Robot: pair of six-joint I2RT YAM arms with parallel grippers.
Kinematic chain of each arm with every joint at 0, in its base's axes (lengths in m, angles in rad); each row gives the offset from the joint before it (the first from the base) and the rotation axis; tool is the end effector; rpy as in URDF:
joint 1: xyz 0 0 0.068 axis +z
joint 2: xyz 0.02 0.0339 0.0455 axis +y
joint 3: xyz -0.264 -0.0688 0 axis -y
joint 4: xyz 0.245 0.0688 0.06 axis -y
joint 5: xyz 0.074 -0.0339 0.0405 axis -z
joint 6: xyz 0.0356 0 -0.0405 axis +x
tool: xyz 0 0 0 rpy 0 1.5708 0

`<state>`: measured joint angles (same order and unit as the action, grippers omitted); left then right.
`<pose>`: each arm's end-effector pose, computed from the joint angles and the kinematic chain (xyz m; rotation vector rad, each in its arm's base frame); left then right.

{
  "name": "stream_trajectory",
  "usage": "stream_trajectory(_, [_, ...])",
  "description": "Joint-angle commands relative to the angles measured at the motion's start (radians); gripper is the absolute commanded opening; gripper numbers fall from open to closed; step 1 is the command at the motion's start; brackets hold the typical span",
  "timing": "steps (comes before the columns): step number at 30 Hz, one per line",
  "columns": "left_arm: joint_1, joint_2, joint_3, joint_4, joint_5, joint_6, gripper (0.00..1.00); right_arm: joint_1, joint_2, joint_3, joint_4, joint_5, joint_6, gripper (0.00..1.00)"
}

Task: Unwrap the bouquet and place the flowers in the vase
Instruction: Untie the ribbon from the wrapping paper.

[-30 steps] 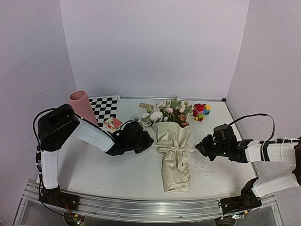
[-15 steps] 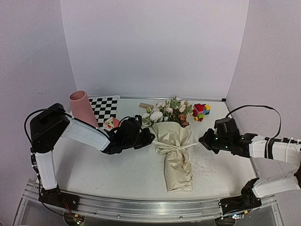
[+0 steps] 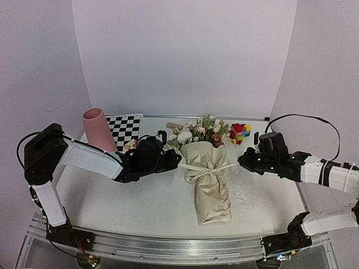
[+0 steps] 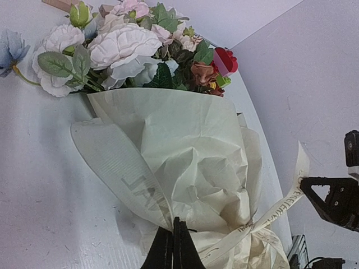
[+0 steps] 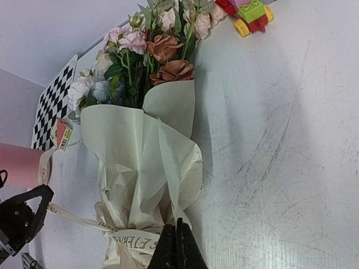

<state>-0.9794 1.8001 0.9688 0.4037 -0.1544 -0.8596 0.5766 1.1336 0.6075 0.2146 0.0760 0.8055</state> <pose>0.2213 -0.3197 0.1847 0.0219 2.1452 -0.9956 0.2148 0.1365 0.2480 0.2801 1.9574 0.8599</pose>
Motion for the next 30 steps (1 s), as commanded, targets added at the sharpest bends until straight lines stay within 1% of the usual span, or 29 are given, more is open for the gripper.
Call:
stream_trajectory(1, [0.002,-0.059,-0.005,-0.037,-0.069,0.059,0.00,-0.009,-0.038,0.050,-0.058,0.069,-0.067,0.00])
stream_trajectory(17, [-0.001,-0.098,-0.009,-0.127,-0.106,0.101,0.00,-0.009,-0.043,0.019,-0.092,0.094,-0.058,0.00])
stream_trajectory(23, [-0.001,-0.136,-0.004,-0.180,-0.145,0.125,0.00,-0.009,-0.068,0.044,-0.128,0.148,-0.086,0.00])
stream_trajectory(26, [-0.001,-0.145,0.022,-0.243,-0.172,0.135,0.00,-0.008,-0.082,0.059,-0.151,0.181,-0.106,0.00])
stream_trajectory(30, [-0.003,-0.152,0.030,-0.278,-0.175,0.151,0.01,-0.009,-0.103,0.082,-0.177,0.222,-0.133,0.00])
